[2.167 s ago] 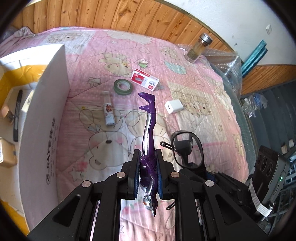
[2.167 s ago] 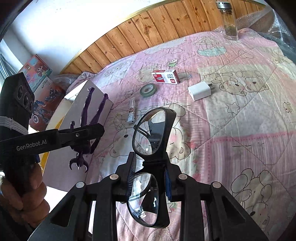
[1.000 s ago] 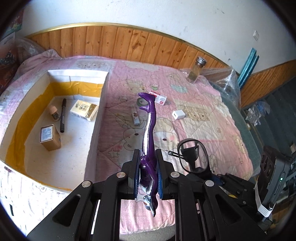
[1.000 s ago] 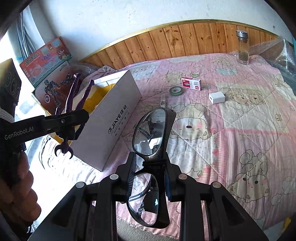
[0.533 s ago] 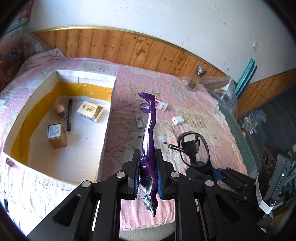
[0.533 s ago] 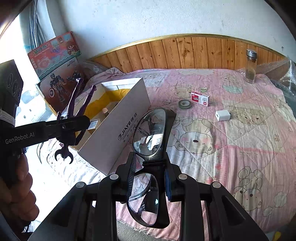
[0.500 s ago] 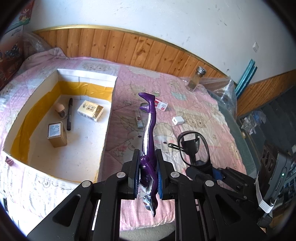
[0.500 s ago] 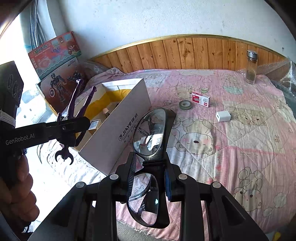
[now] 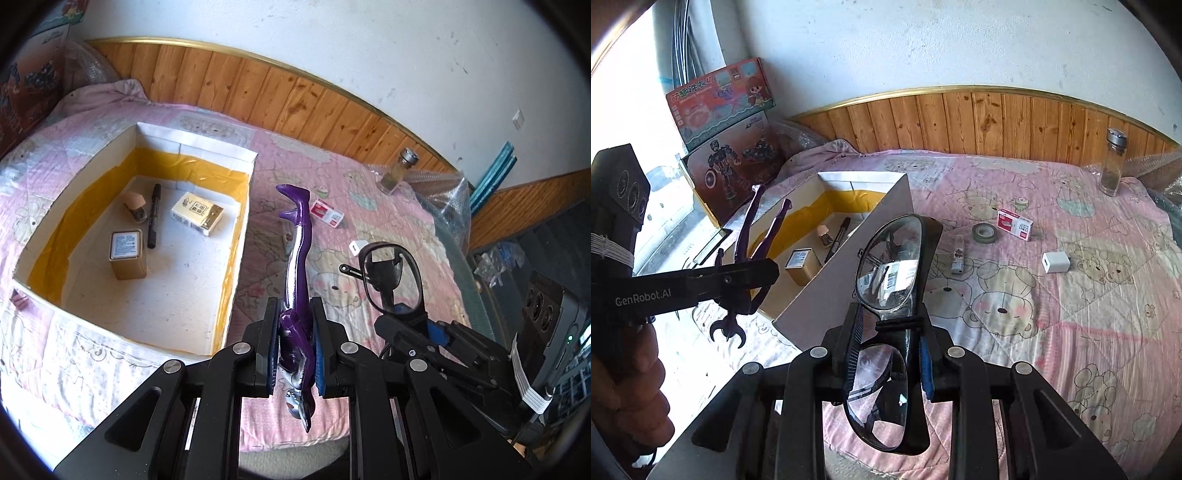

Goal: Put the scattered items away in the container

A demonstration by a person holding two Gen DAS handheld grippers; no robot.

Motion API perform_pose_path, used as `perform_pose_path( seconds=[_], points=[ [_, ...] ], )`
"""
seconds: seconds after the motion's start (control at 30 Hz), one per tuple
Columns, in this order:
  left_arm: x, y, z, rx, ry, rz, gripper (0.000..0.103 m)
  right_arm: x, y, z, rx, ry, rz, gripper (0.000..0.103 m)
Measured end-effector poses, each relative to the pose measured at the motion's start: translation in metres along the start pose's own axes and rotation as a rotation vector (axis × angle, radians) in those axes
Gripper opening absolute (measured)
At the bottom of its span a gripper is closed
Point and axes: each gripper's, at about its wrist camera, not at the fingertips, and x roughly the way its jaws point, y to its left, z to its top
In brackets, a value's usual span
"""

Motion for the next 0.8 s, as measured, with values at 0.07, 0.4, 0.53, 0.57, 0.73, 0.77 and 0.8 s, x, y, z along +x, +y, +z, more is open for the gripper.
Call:
perform_pose_path(
  seconds=[0.07, 0.4, 0.53, 0.57, 0.73, 0.77, 0.8],
  points=[
    [-0.001, 0.003, 0.001, -0.008, -0.001, -0.002, 0.015, 0.001, 0.002, 0.002, -0.005, 0.000, 0.004, 0.029],
    [-0.011, 0.016, 0.012, -0.041, -0.029, -0.011, 0.015, 0.006, 0.009, 0.012, -0.019, -0.003, 0.010, 0.029],
    [-0.015, 0.021, 0.015, -0.055, -0.040, -0.012, 0.015, 0.008, 0.012, 0.017, -0.027, -0.005, 0.014, 0.029],
    [-0.016, 0.023, 0.016, -0.058, -0.042, -0.011, 0.015, 0.008, 0.013, 0.018, -0.030, -0.005, 0.016, 0.029],
    [-0.017, 0.033, 0.017, -0.074, -0.050, 0.013, 0.015, 0.012, 0.021, 0.025, -0.051, -0.008, 0.025, 0.029],
    [-0.016, 0.035, 0.017, -0.078, -0.049, 0.018, 0.015, 0.013, 0.022, 0.025, -0.055, -0.009, 0.027, 0.029],
    [-0.016, 0.037, 0.018, -0.083, -0.047, 0.021, 0.015, 0.014, 0.024, 0.027, -0.058, -0.009, 0.030, 0.029]
  ],
)
